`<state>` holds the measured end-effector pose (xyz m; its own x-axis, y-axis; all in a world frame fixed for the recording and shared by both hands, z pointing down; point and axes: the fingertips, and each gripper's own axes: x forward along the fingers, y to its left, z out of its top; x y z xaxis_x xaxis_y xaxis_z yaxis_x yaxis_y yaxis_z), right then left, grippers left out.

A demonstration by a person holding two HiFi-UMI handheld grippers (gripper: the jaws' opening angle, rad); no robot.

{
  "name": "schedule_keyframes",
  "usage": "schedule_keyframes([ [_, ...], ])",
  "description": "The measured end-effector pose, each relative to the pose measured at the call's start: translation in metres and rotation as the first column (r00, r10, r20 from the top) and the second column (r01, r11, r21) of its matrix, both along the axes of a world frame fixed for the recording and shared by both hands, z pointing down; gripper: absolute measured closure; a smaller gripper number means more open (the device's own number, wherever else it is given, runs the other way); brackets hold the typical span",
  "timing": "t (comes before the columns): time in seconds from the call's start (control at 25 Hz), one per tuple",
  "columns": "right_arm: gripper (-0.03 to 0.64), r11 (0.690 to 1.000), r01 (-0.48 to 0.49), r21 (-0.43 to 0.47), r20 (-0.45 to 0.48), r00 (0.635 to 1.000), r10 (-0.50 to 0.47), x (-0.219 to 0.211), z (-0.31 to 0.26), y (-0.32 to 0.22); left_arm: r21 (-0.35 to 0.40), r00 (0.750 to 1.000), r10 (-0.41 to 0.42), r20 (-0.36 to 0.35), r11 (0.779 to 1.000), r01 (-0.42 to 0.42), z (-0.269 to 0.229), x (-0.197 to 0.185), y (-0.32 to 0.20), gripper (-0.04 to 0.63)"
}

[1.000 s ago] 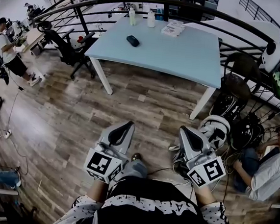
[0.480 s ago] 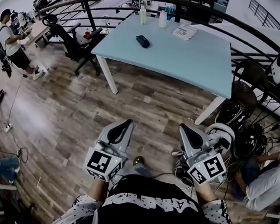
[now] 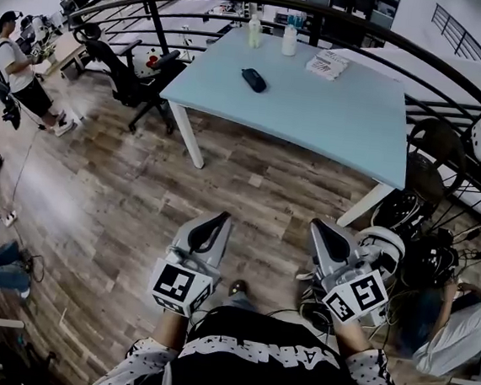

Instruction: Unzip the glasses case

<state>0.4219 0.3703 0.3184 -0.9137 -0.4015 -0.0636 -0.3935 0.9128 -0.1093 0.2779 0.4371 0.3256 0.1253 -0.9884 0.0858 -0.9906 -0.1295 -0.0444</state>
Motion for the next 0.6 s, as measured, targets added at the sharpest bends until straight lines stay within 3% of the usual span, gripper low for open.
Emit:
schedule_keyframes([
  [0.6, 0.618, 0.999, -0.048, -0.003, -0.033, 0.998, 0.048, -0.063, -0.003, -0.046, 0.015, 0.999, 0.034, -0.022, 0.999, -0.033, -0.002, -0.068, -0.047, 0.595],
])
